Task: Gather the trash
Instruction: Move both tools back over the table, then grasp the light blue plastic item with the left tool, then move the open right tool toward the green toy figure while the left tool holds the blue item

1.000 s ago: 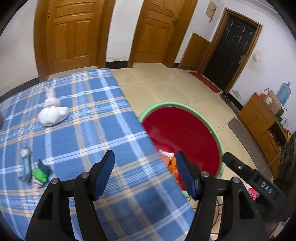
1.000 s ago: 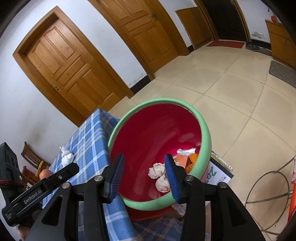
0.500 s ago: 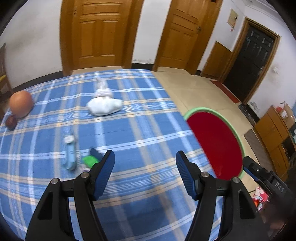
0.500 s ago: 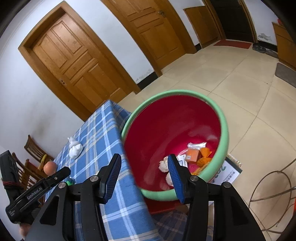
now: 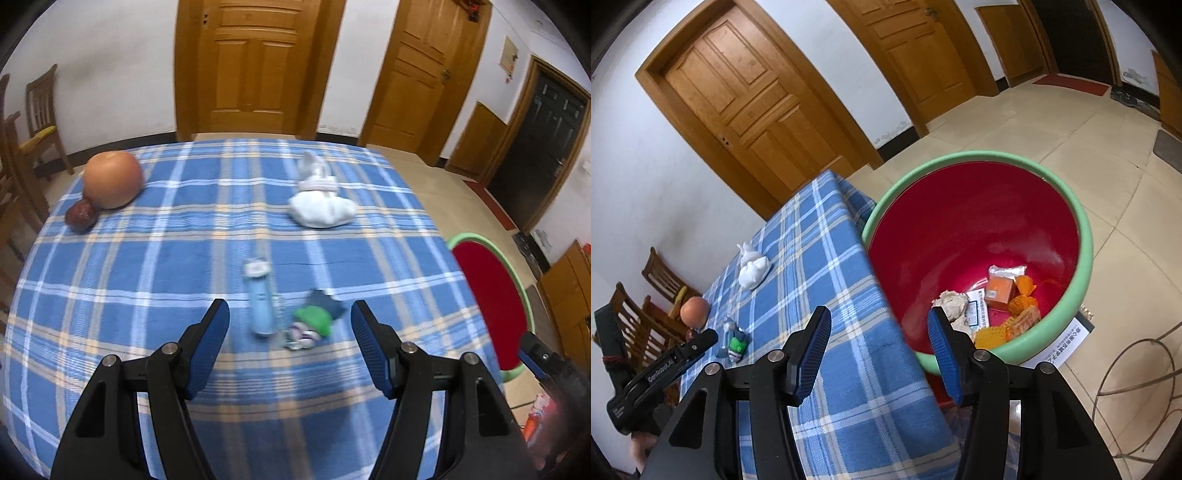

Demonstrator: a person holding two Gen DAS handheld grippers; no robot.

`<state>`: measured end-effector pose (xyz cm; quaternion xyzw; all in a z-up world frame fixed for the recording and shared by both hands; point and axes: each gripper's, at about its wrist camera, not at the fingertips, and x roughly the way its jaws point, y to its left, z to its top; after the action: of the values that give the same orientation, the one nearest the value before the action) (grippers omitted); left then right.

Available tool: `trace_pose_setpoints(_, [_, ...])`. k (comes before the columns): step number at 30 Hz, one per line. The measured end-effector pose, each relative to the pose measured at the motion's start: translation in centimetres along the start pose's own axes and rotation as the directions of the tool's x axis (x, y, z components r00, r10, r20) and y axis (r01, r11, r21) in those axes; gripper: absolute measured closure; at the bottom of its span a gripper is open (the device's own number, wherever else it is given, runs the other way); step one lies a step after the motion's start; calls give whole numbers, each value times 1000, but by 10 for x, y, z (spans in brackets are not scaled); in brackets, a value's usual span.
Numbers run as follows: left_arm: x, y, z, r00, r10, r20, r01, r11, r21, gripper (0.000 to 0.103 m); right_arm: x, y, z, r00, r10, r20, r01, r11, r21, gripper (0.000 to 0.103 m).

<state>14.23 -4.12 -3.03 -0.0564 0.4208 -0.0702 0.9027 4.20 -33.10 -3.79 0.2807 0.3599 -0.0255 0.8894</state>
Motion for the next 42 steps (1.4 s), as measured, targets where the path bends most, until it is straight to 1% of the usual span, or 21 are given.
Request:
trace_pose_setpoints(4, [8, 13, -1, 999, 31, -6, -31, 999, -8, 47, 6, 5, -3, 1000, -3, -17, 3, 1000, -8, 46])
trace_pose_setpoints(7, [15, 19, -3, 999, 30, -24, -31, 999, -18, 55, 10, 8, -5, 1000, -4, -27, 4, 1000, -15, 46])
trace_pose_setpoints(10, [22, 20, -6, 999, 17, -40, -18, 1000, -19, 57, 11, 9, -6, 999, -6, -34, 5, 1000, -20, 46])
trace_pose_setpoints(11, [24, 19, -7, 999, 20, -34, -20, 1000, -14, 61, 12, 10, -6, 999, -6, -37, 5, 1000, -21, 46])
trace_pose_setpoints(14, [27, 17, -7, 999, 24, -37, -24, 1000, -1, 68, 13, 11, -7, 999, -8, -42, 7, 1000, -25, 46])
trace_pose_setpoints(16, [33, 19, -9, 998, 8, -57, -9, 1000, -13, 69, 15, 12, -7, 999, -9, -53, 7, 1000, -23, 46])
trace_pose_setpoints(17, [32, 19, -9, 999, 12, -43, -13, 1000, -8, 70, 15, 12, -8, 998, -4, -56, 3, 1000, -20, 46])
trace_pose_setpoints(18, [33, 19, -10, 999, 16, -46, -16, 1000, -2, 70, 16, 13, -8, 998, -5, -57, 4, 1000, -22, 46])
trace_pose_setpoints(19, [33, 18, -10, 999, 19, -42, -19, 1000, 4, 74, 16, 13, -8, 998, -6, -56, 5, 1000, -25, 46])
trace_pose_setpoints(20, [34, 18, -10, 999, 17, -42, -16, 1000, 11, 81, 16, 14, -8, 998, -7, -56, 5, 1000, -27, 46])
trace_pose_setpoints(21, [34, 17, -10, 999, 11, -44, -11, 1000, 16, 83, 16, 15, -9, 998, -7, -57, 5, 1000, -28, 46])
trace_pose_setpoints(26, [29, 20, -10, 999, -6, -38, 7, 1000, 4, 83, 16, 23, -10, 998, -3, -62, 0, 999, -50, 46])
trace_pose_setpoints(31, [12, 29, -10, 1000, -10, -13, 10, 1000, -16, 83, 17, 36, -12, 998, 5, -65, -11, 996, -88, 46])
trace_pose_setpoints(38, [-13, 45, -9, 999, -11, 31, 13, 999, -52, 84, 23, 66, -14, 996, 29, -85, -41, 988, -147, 46])
trace_pose_setpoints(42, [-22, 59, -10, 999, -9, 48, 13, 997, -82, 84, 33, 87, -19, 992, 50, -118, -70, 982, -176, 46])
